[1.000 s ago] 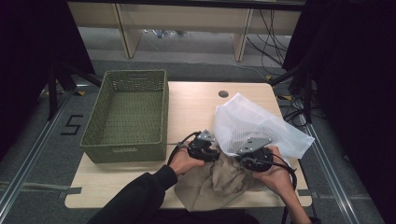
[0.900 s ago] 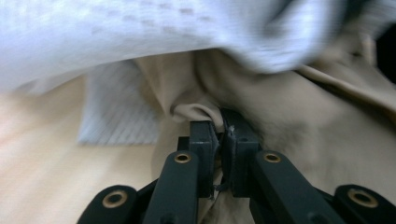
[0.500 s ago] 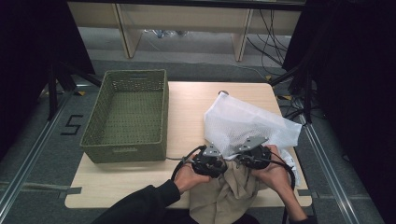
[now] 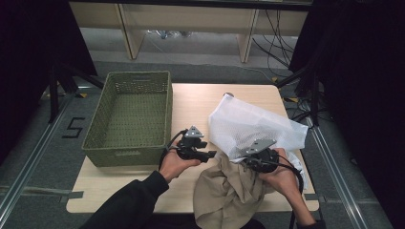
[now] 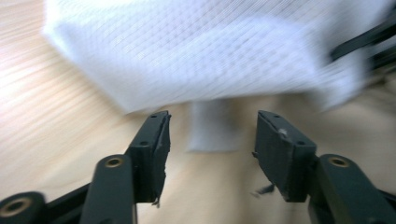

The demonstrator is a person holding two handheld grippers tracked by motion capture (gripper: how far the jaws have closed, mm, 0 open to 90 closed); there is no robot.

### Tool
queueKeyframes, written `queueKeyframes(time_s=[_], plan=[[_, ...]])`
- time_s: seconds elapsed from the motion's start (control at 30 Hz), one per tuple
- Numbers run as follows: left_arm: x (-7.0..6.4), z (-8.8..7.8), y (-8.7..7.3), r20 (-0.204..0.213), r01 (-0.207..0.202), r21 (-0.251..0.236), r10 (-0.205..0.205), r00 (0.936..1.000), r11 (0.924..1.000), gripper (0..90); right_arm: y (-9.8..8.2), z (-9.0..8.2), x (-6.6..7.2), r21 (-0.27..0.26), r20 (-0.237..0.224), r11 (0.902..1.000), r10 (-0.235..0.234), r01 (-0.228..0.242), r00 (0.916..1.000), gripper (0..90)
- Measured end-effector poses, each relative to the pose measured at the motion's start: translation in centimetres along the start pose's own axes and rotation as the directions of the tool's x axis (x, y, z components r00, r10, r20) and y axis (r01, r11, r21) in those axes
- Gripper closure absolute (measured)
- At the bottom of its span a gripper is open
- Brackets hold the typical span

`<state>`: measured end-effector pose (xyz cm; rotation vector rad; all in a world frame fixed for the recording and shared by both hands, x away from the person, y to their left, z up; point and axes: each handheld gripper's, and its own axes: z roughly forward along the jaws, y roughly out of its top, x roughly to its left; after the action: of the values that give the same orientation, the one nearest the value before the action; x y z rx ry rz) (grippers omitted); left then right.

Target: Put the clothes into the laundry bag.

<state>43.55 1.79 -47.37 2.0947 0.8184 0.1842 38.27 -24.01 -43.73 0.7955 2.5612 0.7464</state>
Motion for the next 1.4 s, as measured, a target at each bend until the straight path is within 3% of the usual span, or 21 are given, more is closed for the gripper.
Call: queueKeyframes(time_s=[0.07, 0.1, 0.17, 0.23, 0.27, 0.33, 0.43, 0.5, 0.57, 0.6, 0.67, 0.7, 0.73, 0.9, 0.93, 1.07, 1.13, 1.23, 1.3, 1.37, 1.4], plan=[[0.1, 0.6, 0.0, -0.002, -0.013, 0.018, 0.013, 0.9999, 0.9997, 48.2, 0.0, 0.1, 0.0, -0.002, -0.006, 0.9999, -0.011, 0.011, 0.9999, 89.8], [-0.2, 2.0, -0.2, -0.006, -0.025, 0.045, 0.025, 0.9997, 0.9987, 47.2, 0.0, 0.0, -0.1, 0.002, -0.005, 1.0000, -0.007, 0.007, 1.0000, 89.8], [-0.3, 3.4, -0.1, -0.016, -0.032, 0.064, 0.033, 0.9993, 0.9974, 44.5, -0.1, 0.1, -0.1, -0.012, 0.000, 0.9999, -0.012, 0.012, 0.9999, 89.8], [-0.4, 4.5, 0.0, -0.019, -0.058, 0.078, 0.059, 0.9981, 0.9953, 40.5, -0.1, 0.1, -0.2, -0.018, 0.003, 0.9996, -0.024, 0.024, 0.9997, 89.8], [-0.5, 4.9, 0.1, -0.002, -0.075, 0.091, 0.076, 0.9971, 0.9930, 41.5, -0.1, 0.1, -0.1, -0.017, 0.003, 0.9996, -0.022, 0.022, 0.9998, 89.8], [-0.7, 5.6, 0.2, -0.012, -0.101, 0.107, 0.103, 0.9946, 0.9891, 42.8, -0.1, 0.1, -0.2, -0.018, 0.002, 0.9995, -0.026, 0.026, 0.9997, 89.8], [-0.7, 6.3, 0.1, -0.007, -0.123, 0.086, 0.124, 0.9923, 0.9887, 53.2, -0.1, 0.1, -0.2, -0.018, 0.002, 0.9995, -0.024, 0.024, 0.9997, 89.8], [-0.8, 6.6, 0.0, 0.030, -0.126, 0.062, 0.125, 0.9918, 0.9901, 67.6, -0.1, 0.1, -0.2, -0.018, 0.000, 0.9995, -0.025, 0.025, 0.9997, 89.8], [-0.9, 6.6, 0.0, 0.048, -0.130, 0.070, 0.127, 0.9907, 0.9890, 80.6, -0.1, 0.2, -0.3, -0.026, 0.003, 0.9992, -0.031, 0.031, 0.9995, 89.8], [-1.1, 6.5, 0.0, 0.058, -0.123, 0.075, 0.119, 0.9912, 0.9895, 85.9, 0.0, 0.3, -0.3, -0.026, 0.005, 0.9992, -0.031, 0.031, 0.9995, 89.8], [-1.4, 6.3, -0.2, 0.054, -0.121, 0.079, 0.117, 0.9916, 0.9895, 88.1, 0.1, 0.4, -0.3, -0.026, 0.003, 0.9993, -0.027, 0.027, 0.9996, 89.8], [-1.5, 6.1, -0.3, 0.053, -0.129, 0.076, 0.125, 0.9907, 0.9888, 88.4, 0.1, 0.5, -0.4, -0.034, 0.000, 0.9986, -0.041, 0.041, 0.9992, 89.8], [-1.7, 5.8, -0.5, 0.058, -0.121, 0.066, 0.117, 0.9914, 0.9904, 88.5, 0.1, 0.4, -0.2, -0.016, 0.007, 0.9999, -0.003, 0.003, 1.0000, 89.8], [-2.0, 4.1, -1.0, 0.047, -0.134, 0.064, 0.131, 0.9903, 0.9890, 88.8, 0.5, 1.0, -0.7, -0.012, 0.031, 0.9999, -0.007, 0.007, 0.9995, 89.8], [-1.9, 3.7, -1.1, 0.041, -0.122, 0.060, 0.120, 0.9919, 0.9906, 88.8, 0.6, 1.1, -1.0, -0.023, 0.055, 0.9992, -0.030, 0.032, 0.9981, 89.8], [-1.4, 2.1, -1.7, 0.025, -0.105, 0.051, 0.104, 0.9943, 0.9932, 88.9, 0.9, 1.4, -1.4, 0.000, 0.049, 0.9998, -0.018, 0.018, 0.9986, 89.8], [-1.2, 1.1, -2.2, 0.017, -0.111, 0.056, 0.110, 0.9938, 0.9923, 89.0, 1.0, 1.8, -1.7, 0.000, 0.069, 0.9998, -0.018, 0.018, 0.9975, 89.8], [-1.0, -0.4, -3.3, 0.019, -0.082, 0.047, 0.081, 0.9965, 0.9956, 89.0, 1.3, 2.1, -2.2, 0.010, 0.090, 0.9998, -0.016, 0.015, 0.9958, 89.9], [-1.3, -1.4, -3.7, 0.021, -0.080, 0.040, 0.080, 0.9966, 0.9959, 89.0, 1.6, 2.5, -2.7, 0.019, 0.078, 0.9997, -0.016, 0.014, 0.9968, 89.9], [-1.4, -2.2, -4.0, 0.015, -0.117, 0.042, 0.117, 0.9930, 0.9922, 89.0, 1.9, 3.0, -3.2, 0.023, 0.113, 0.9995, -0.022, 0.020, 0.9933, 89.9], [-1.5, -2.4, -4.2, 0.028, -0.101, 0.048, 0.100, 0.9946, 0.9937, 89.0, 2.0, 3.2, -3.3, 0.029, 0.116, 0.9996, -0.008, 0.005, 0.9932, 89.9]])
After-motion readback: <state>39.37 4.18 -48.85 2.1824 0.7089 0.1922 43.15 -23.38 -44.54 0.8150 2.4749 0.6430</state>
